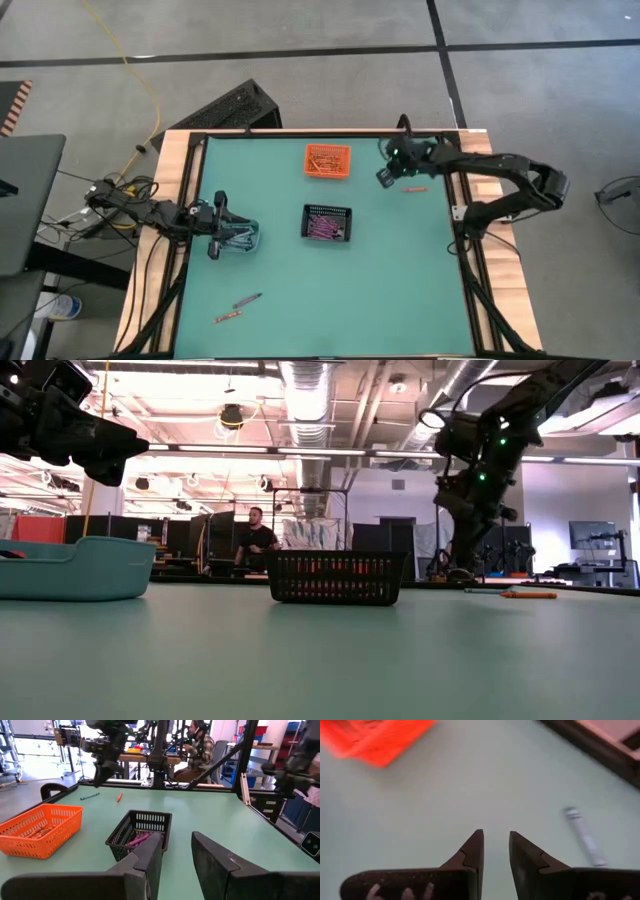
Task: Sort crayons
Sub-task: Put the blue crayon into the light blue bin
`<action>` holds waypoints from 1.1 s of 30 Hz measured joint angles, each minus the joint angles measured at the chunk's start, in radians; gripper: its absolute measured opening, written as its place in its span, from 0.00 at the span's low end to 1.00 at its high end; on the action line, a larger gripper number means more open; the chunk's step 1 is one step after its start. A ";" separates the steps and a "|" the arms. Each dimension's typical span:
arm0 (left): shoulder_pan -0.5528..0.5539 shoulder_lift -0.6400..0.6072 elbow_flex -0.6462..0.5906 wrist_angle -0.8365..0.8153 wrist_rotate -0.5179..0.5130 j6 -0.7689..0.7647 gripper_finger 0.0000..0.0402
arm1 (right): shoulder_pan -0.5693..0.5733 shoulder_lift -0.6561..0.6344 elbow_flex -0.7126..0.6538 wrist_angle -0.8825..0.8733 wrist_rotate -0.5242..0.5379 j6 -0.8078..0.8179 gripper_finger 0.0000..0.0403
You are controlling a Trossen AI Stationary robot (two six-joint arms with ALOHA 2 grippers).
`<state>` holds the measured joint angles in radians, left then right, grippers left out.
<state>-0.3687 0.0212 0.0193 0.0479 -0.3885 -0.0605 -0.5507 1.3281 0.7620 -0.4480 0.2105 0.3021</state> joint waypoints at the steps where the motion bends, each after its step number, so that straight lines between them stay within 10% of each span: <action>1: 0.000 0.000 0.000 0.000 0.000 0.000 0.24 | -0.035 0.000 0.001 -0.003 -0.006 -0.018 0.21; 16: 0.000 0.000 0.000 0.000 0.000 0.000 0.24 | -0.322 0.199 0.194 -0.193 -0.054 -0.314 0.21; 33: 0.000 0.000 0.000 0.000 0.000 0.000 0.24 | -0.381 0.448 0.337 -0.354 -0.054 -0.563 0.21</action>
<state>-0.3687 0.0212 0.0193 0.0481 -0.3889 -0.0605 -0.9315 1.7758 1.0992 -0.8018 0.1563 -0.2605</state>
